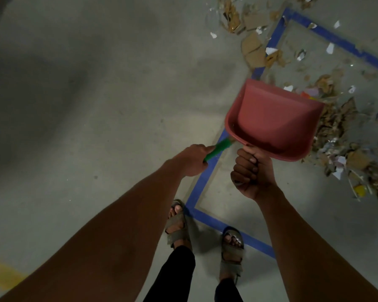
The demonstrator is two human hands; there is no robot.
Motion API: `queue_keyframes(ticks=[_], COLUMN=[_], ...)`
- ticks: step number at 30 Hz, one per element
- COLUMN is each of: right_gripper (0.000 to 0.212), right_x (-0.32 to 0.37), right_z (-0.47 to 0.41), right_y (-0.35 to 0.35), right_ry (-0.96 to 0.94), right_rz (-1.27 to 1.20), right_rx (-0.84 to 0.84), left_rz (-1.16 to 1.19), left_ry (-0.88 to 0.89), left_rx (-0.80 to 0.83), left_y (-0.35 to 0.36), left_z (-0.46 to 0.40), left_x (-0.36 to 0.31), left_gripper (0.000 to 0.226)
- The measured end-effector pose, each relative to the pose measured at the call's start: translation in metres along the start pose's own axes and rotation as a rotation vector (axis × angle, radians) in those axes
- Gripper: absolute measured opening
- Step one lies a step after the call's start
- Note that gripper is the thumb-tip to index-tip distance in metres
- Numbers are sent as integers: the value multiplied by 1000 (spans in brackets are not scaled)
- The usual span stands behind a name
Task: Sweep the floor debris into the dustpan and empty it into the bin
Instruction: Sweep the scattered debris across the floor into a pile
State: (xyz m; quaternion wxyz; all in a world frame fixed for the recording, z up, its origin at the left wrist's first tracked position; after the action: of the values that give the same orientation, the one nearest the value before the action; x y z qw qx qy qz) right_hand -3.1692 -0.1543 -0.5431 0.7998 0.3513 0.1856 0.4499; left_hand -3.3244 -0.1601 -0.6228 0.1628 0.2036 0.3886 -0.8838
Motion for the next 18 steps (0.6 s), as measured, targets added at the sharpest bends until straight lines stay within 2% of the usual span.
queue_keyframes(ticks=[4, 7, 9, 12, 15, 18], right_gripper=[41, 40, 41, 40, 41, 44], right_x=[6, 6, 4, 1, -3, -6], right_z=[2, 1, -1, -8, -17, -27], right_y=[5, 9, 12, 20, 27, 32], right_ry=[-10, -17, -17, -18, 16, 75], right_rz=[9, 29, 46, 71, 69, 69], right_rx=[20, 6, 1, 9, 50, 107], left_rz=[13, 56, 64, 101, 225, 302], left_ry=[130, 87, -16, -273, -536, -733], left_rx=[-150, -356, -487, -611, -630, -573], left_y=[-23, -43, -55, -68, -68, -61], left_z=[11, 34, 49, 69, 79, 75], left_x=[0, 29, 57, 103, 136, 147], left_gripper=[72, 73, 72, 70, 68, 63])
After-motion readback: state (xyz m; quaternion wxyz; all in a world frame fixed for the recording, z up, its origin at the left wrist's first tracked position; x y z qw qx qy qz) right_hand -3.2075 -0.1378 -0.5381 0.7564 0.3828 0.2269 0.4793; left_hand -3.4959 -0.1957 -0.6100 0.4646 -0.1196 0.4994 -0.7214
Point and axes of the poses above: each hand's wrist, its own z-axis away from the middle knuckle, its own y-axis out of the palm, x = y × z, the point moved 6 cm from there along -z, towards the middle knuckle, and after that the axes turned 8 degrees about -z, right-handed, at the moved point
